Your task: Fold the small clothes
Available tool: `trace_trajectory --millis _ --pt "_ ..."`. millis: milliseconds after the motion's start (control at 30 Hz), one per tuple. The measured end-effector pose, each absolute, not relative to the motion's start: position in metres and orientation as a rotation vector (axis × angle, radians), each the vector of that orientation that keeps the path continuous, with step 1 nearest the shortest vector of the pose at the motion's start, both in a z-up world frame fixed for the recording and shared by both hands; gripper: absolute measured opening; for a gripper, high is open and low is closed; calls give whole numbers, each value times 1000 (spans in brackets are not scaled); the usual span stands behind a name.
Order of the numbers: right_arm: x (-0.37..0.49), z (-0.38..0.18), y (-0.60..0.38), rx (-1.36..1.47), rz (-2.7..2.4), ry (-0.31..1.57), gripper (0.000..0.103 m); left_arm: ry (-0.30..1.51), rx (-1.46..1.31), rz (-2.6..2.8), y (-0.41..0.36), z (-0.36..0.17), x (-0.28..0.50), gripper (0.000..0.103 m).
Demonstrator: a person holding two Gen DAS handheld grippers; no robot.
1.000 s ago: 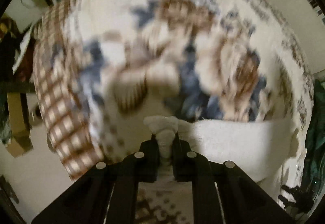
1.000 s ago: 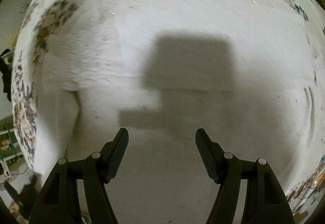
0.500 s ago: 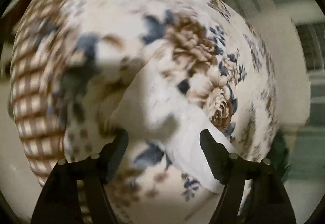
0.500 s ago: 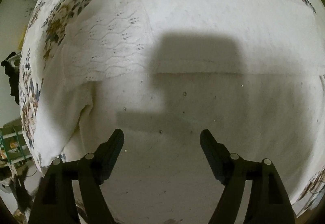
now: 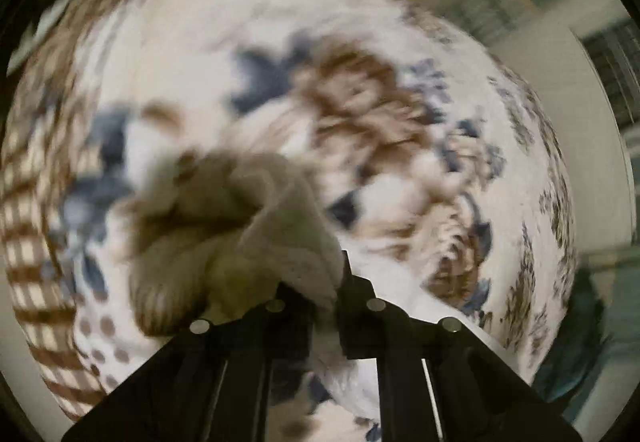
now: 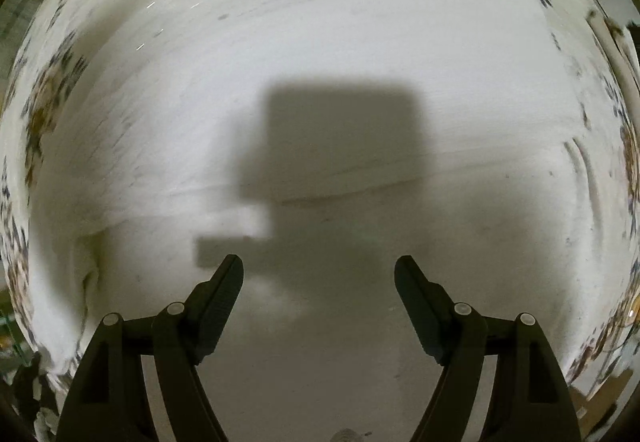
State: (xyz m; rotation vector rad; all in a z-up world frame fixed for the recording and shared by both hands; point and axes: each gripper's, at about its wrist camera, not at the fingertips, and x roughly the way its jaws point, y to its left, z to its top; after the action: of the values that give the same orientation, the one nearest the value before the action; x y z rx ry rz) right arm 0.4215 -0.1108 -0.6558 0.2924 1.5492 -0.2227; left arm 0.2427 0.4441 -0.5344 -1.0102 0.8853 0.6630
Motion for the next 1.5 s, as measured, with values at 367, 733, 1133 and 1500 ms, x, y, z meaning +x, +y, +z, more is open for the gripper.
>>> trace_trajectory --millis 367,733,1133,1500 --pt "400 -618 -236 388 -201 1475 80 879 -420 307 246 -393 365 7" --pt "410 -597 -373 414 -192 1459 80 1068 -350 -143 -85 -414 420 8" --pt "407 -563 -443 513 -72 1440 80 978 -239 33 -116 -392 412 101" --pt "492 -627 -384 511 47 1451 79 1102 -155 514 61 -438 342 101"
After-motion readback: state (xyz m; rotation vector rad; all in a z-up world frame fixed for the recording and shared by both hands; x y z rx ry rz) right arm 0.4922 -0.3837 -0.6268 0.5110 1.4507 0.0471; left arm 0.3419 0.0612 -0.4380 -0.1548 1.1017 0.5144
